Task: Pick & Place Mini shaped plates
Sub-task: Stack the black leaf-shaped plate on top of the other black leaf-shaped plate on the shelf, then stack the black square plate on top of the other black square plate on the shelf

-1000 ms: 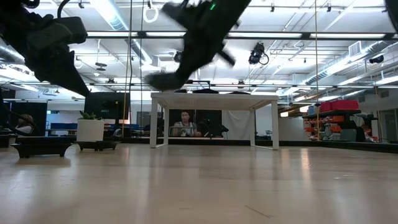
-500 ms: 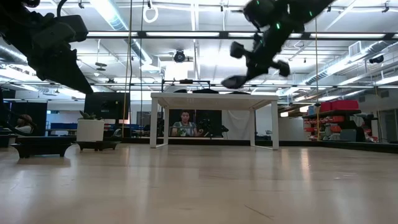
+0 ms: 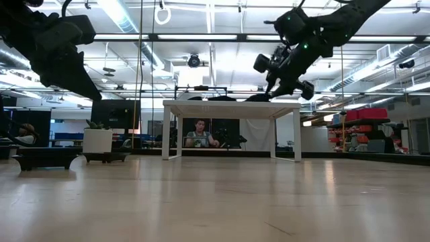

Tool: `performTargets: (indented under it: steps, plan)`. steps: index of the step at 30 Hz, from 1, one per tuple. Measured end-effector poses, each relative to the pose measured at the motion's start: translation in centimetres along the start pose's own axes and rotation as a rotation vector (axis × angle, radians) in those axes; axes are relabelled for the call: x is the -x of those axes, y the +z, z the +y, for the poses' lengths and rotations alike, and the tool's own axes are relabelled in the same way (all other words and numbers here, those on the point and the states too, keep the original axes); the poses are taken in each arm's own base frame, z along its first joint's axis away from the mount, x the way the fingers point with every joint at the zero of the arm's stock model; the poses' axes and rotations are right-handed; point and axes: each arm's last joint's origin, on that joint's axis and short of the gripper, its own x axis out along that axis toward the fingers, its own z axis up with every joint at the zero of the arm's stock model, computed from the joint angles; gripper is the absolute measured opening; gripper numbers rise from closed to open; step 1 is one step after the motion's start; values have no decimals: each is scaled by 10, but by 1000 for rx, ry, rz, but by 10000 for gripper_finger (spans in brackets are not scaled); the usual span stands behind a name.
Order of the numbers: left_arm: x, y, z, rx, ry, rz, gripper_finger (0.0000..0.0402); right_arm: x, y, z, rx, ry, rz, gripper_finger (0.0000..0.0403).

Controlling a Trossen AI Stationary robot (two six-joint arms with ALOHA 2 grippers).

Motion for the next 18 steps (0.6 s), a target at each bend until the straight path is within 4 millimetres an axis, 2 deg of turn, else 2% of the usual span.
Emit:
performTargets:
  steps: [4,8,11,14,18]
  plan:
    - [0,0,0,4,-4,-2,16,12,11,10,114,74,-69,142]
    - [0,0,-1,7,-5,-4,16,41,21,23,215,186,-124,181]
    - [0,1,0,9,5,-22,16,68,20,36,290,290,-138,194]
    - [0,2,0,11,18,-48,16,88,5,48,378,427,-87,197]
    - [0,2,0,-1,17,-45,16,107,-28,63,511,577,8,193]
